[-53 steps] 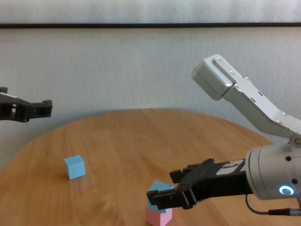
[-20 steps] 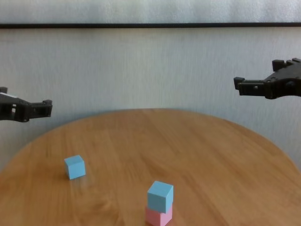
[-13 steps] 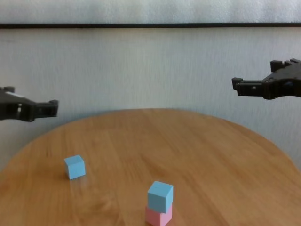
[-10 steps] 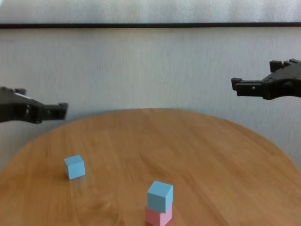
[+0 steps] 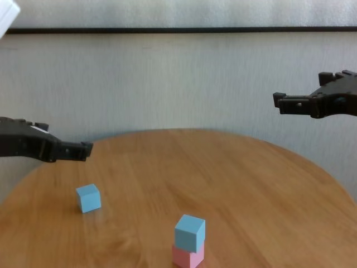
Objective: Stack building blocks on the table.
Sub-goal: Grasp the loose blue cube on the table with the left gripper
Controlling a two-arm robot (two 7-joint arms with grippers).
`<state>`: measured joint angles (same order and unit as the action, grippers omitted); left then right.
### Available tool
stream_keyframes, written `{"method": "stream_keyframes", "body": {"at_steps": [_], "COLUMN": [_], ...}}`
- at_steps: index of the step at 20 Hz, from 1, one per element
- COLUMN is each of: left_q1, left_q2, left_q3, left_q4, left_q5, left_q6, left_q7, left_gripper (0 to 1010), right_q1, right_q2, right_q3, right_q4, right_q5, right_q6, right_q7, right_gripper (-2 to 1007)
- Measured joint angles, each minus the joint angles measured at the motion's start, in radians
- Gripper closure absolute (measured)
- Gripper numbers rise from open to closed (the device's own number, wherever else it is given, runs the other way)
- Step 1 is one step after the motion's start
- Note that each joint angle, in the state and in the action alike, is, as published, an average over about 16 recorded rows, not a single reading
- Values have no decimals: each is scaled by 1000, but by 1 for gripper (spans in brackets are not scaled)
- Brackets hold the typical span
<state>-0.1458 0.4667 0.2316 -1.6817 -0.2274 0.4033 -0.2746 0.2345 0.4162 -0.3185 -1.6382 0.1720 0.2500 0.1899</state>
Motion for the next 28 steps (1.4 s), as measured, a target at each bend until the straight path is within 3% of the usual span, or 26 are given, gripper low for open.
{"method": "stream_keyframes", "body": {"at_steps": [11,18,28], "left_q1": [-114,-183,-249], "left_q2": [32,46,45], "left_q3": [46,90,157], "left_q4": [188,293,382], "left_q5": [-37,-37,-28], "left_q6": [-55,-84,-114], "left_q7": [-160,-208,-254], "left_gripper": [11,11,11], "right_q1": [1,1,1], "right_q2": [0,0,0], "right_q3": [-1,-2,-2], "right_q4": [-1,-1,-1], "right_q5": [1,2,2], "right_q6": [1,2,2], "right_q7": [1,1,1], "right_gripper": [0,0,0]}}
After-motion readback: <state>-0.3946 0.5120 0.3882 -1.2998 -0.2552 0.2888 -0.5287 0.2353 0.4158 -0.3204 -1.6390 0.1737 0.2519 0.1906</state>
